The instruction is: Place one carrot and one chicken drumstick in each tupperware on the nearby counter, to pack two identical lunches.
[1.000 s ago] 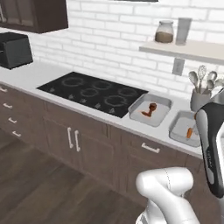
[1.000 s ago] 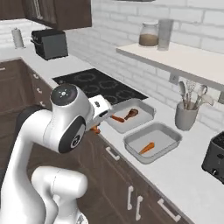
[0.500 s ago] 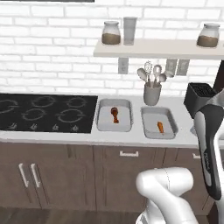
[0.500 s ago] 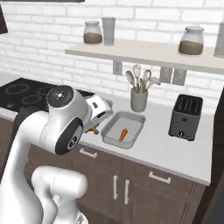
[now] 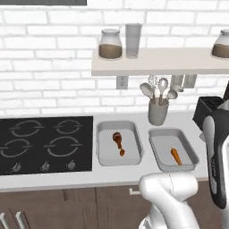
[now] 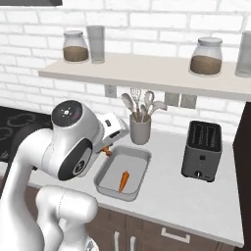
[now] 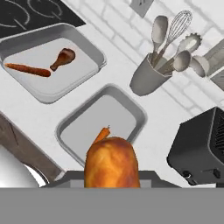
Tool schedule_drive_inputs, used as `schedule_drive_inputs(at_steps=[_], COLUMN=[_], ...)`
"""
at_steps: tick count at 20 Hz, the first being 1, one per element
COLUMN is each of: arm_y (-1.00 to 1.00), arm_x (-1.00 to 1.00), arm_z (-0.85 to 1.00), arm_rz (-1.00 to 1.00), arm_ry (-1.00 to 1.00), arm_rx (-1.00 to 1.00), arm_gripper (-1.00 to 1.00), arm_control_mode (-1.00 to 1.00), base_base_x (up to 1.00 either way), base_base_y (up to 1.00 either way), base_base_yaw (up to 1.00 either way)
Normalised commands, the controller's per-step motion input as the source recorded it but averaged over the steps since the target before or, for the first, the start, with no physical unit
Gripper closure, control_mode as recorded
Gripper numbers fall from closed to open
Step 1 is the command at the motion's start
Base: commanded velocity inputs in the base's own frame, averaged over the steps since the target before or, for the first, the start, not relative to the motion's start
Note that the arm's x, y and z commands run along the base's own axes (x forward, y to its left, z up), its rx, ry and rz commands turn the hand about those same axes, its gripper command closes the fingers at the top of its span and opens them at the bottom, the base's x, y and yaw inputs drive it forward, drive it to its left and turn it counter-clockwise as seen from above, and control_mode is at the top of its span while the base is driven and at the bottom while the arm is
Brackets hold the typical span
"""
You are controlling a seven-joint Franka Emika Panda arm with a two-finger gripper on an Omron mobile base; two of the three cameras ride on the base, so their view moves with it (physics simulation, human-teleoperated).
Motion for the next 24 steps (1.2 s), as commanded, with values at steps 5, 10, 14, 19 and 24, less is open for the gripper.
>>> schedule_drive_inputs(at_steps=[5, 10, 14, 19, 24], arm_y=[0.54, 0.25, -0.32, -0.49, -0.03], arm_x=[0.91, 0.99, 0.76, 0.85, 0.72], arm_z=[-0.81, -0.97, -0.99, -0.59, -0.52], arm_rz=[-0.04, -0.02, 0.01, 0.00, 0.00], arm_ry=[0.24, 0.34, 0.16, 0.00, 0.00], arm_rx=[-0.11, -0.03, 0.01, 0.11, 0.03], arm_gripper=[1.00, 1.00, 1.00, 1.00, -1.00], arm_control_mode=[-1.00, -1.00, -1.00, -1.00, -1.00], base_base_x=[0.00, 0.00, 0.00, 0.00, 0.00], base_base_y=[0.00, 0.00, 0.00, 0.00, 0.00], base_base_yaw=[0.00, 0.00, 0.00, 0.00, 0.00])
